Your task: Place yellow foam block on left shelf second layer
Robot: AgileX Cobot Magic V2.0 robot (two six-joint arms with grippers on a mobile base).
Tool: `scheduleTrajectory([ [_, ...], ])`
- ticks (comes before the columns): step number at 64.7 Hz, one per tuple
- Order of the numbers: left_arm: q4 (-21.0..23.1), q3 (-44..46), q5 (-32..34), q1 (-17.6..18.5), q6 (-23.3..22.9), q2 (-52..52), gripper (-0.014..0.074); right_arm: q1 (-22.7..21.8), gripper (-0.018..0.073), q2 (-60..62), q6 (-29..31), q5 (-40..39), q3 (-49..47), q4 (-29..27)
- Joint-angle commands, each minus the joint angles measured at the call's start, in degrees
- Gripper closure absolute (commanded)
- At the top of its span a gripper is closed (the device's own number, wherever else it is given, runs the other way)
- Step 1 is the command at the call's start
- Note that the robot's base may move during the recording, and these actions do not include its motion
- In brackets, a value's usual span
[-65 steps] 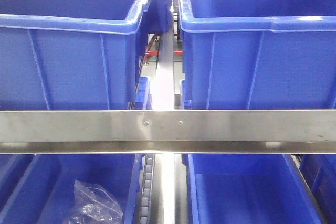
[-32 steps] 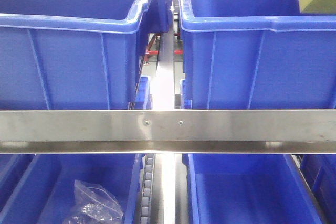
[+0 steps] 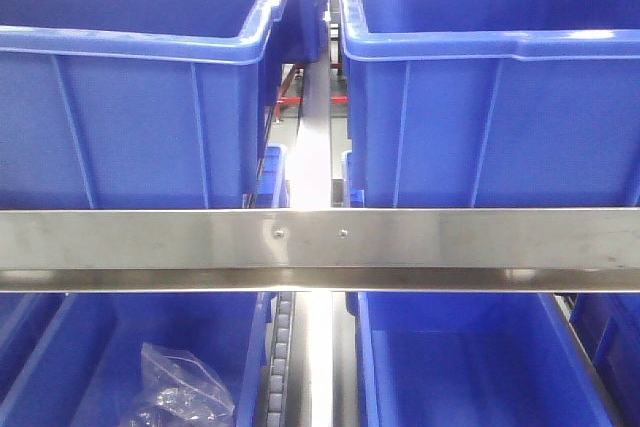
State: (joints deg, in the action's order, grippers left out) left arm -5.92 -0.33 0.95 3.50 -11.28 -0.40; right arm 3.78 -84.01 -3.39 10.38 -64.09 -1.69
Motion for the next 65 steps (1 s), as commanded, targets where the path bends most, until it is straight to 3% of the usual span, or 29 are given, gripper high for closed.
scheduleTrajectory([
  [1, 0.2, -1.5, 5.0, -0.1, -0.3, -0.9, 0.0460, -0.1, 0.0441, 3.8, 0.3, -2.3, -2.2, 0.5],
  [4, 0.2, -1.5, 5.0, -0.1, -0.3, -0.9, 0.0460, -0.1, 0.0525, 4.6, 0.3, -1.2, -2.0, 0.7],
  [7, 0.2, -1.5, 5.0, -0.1, -0.3, -0.9, 0.0460, -0.1, 0.0491, 5.7, 0.3, -1.0, -1.4, 0.7],
  [19, 0.2, -1.5, 5.0, -0.1, -0.3, -0.9, 0.0460, -0.1, 0.0495, 13.2, 0.3, -1.9, 5.1, 1.7],
  [39, 0.2, -1.5, 5.0, -0.1, -0.3, -0.9, 0.0460, -0.1, 0.0494, 32.6, 0.3, -12.8, 25.9, 3.3],
  [53, 0.2, -1.5, 5.0, -0.1, -0.3, -0.9, 0.0460, -0.1, 0.0494, 47.7, 0.3, -13.8, 39.6, 3.3],
  [65, 0.2, -1.5, 5.0, -0.1, -0.3, -0.9, 0.0460, -0.1, 0.0494, 53.6, 0.3, -13.9, 45.4, 3.3],
])
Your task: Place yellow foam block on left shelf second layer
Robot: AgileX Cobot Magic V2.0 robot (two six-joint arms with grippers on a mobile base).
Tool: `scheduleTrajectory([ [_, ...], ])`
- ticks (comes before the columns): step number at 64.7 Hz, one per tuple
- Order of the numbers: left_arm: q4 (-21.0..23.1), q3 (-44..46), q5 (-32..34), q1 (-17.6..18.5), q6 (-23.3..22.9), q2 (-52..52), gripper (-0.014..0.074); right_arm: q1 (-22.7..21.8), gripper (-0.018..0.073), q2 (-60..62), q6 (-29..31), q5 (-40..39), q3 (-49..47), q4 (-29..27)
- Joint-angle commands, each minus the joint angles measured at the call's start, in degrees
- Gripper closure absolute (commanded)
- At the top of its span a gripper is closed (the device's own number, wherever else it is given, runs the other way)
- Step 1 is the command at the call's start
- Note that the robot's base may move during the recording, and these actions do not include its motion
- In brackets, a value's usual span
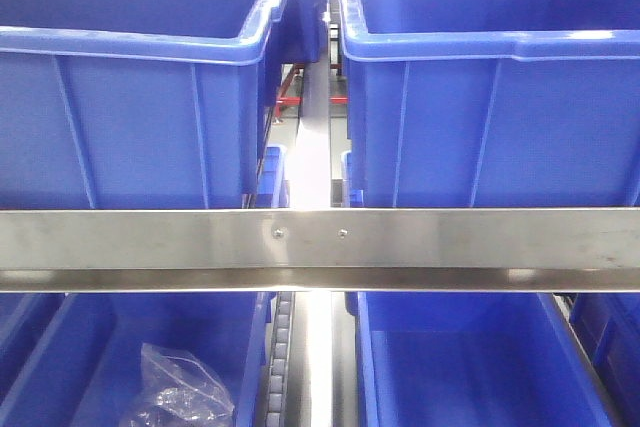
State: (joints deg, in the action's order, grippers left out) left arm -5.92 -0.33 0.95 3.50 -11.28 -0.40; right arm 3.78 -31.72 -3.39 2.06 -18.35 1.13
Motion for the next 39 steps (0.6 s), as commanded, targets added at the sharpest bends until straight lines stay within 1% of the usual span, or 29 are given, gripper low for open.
scheduleTrajectory([
  [1, 0.2, -1.5, 5.0, -0.1, -0.3, -0.9, 0.0460, -0.1, 0.0494, 1.5, 0.3, -5.6, -0.3, 0.5],
  [11, 0.2, -1.5, 5.0, -0.1, -0.3, -0.9, 0.0460, -0.1, 0.0494, 1.8, 0.3, -7.2, -0.1, 0.5],
  [22, 0.2, -1.5, 5.0, -0.1, -0.3, -0.9, 0.0460, -0.3, 0.0494, 9.3, 0.3, -5.1, 1.7, 0.5],
  [29, 0.2, -1.5, 5.0, -0.1, -0.3, -0.9, 0.0460, -1.9, 0.0494, 15.6, 0.3, -5.4, 6.4, 0.5],
  [34, 0.2, -1.5, 5.0, -0.1, -0.3, -0.9, 0.0460, -3.0, 0.0494, 20.4, 0.3, -7.5, 10.1, 0.5],
  [39, 0.2, -1.5, 5.0, -0.1, -0.3, -0.9, 0.0460, -3.3, 0.0494, 25.0, 0.3, -8.6, 12.9, 0.5],
])
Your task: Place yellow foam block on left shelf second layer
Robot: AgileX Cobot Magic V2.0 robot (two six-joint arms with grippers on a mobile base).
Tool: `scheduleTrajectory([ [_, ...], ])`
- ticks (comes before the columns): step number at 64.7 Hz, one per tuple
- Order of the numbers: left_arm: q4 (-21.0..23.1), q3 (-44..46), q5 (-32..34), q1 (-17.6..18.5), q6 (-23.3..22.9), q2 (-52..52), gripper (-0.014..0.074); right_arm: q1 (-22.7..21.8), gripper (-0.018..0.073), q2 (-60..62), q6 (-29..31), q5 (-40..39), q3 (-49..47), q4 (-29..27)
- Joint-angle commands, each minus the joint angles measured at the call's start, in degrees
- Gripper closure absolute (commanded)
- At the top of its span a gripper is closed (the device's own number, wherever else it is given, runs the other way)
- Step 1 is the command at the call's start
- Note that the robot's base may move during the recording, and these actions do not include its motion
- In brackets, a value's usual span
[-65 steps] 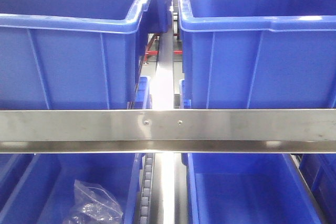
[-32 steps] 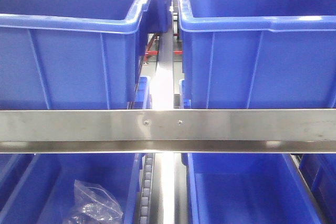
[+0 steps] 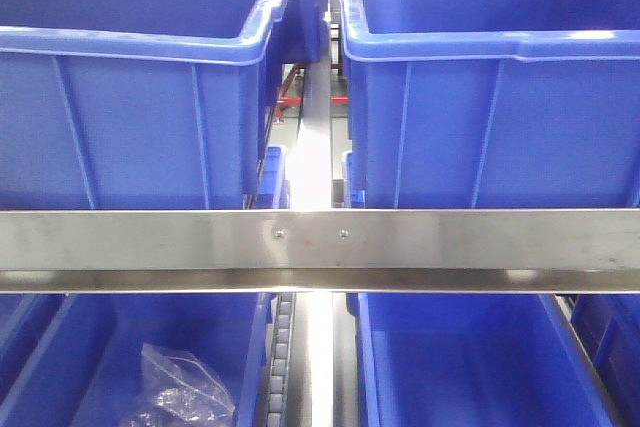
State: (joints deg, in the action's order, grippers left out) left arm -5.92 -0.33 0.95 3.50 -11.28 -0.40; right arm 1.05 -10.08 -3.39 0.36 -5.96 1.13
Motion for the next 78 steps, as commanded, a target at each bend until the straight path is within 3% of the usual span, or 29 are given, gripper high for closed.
scheduleTrajectory([
  [1, 0.2, -1.5, 5.0, -0.1, -0.3, -0.9, 0.0460, -0.6, 0.0494, 4.0, 0.3, -6.9, 1.2, 0.5],
  [15, 0.2, -1.5, 5.0, -0.1, -0.3, -0.9, 0.0460, -0.6, 0.0494, 12.1, 0.3, -6.5, 6.5, 0.5],
  [30, 0.2, -1.5, 5.0, -0.1, -0.3, -0.8, 0.0460, 2.1, 0.0494, 11.8, 0.3, -6.3, 6.5, 0.5],
  [78, 0.2, -1.5, 5.0, -0.1, -0.3, -0.8, 0.0460, 2.1, 0.0494, 11.8, 0.3, -6.2, 6.5, 0.5],
])
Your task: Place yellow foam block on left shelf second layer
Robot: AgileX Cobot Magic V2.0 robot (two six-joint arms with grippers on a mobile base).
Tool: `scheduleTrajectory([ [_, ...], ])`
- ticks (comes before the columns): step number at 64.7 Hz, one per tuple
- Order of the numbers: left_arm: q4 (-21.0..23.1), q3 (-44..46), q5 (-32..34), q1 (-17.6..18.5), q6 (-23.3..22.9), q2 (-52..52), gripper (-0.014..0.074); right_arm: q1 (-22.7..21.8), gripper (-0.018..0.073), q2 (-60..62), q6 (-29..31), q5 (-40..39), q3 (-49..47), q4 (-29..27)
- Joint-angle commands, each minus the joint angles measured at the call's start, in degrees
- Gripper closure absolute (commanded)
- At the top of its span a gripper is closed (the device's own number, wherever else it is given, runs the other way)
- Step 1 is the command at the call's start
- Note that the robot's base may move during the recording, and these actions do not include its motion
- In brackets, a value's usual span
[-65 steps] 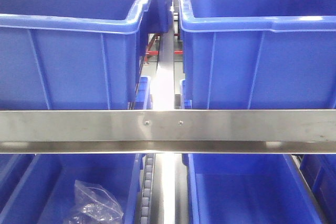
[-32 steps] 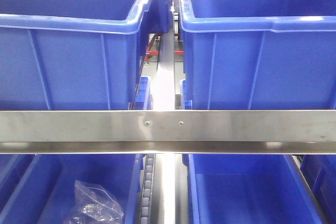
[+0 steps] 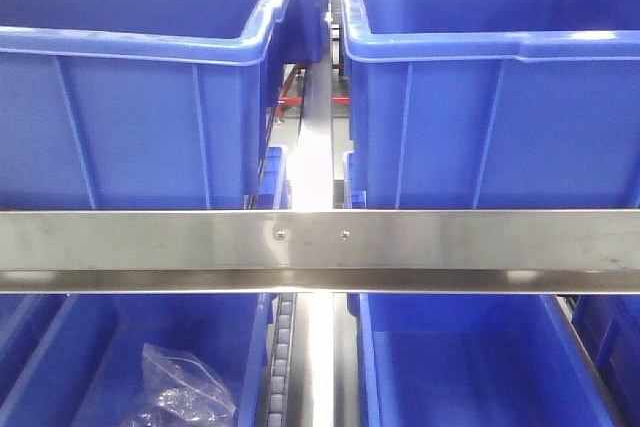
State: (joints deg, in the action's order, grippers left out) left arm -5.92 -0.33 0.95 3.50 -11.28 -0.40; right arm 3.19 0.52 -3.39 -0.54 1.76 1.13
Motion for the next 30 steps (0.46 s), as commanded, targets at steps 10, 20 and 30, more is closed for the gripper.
scheduleTrajectory([
  [10, 0.2, -1.5, 5.0, -0.1, -0.3, -0.8, 0.0460, 0.0, 0.0494, 1.2, 0.3, -5.3, -1.3, 0.5],
  [20, 0.2, -1.5, 5.0, -0.1, -0.3, -0.8, 0.0460, 0.0, 0.0494, 1.2, 0.3, -5.3, -1.3, 0.5],
  [30, 0.2, -1.5, 5.0, -0.1, -0.3, -0.8, 0.0460, 0.0, 0.0494, 1.2, 0.3, -5.3, -1.3, 0.5],
])
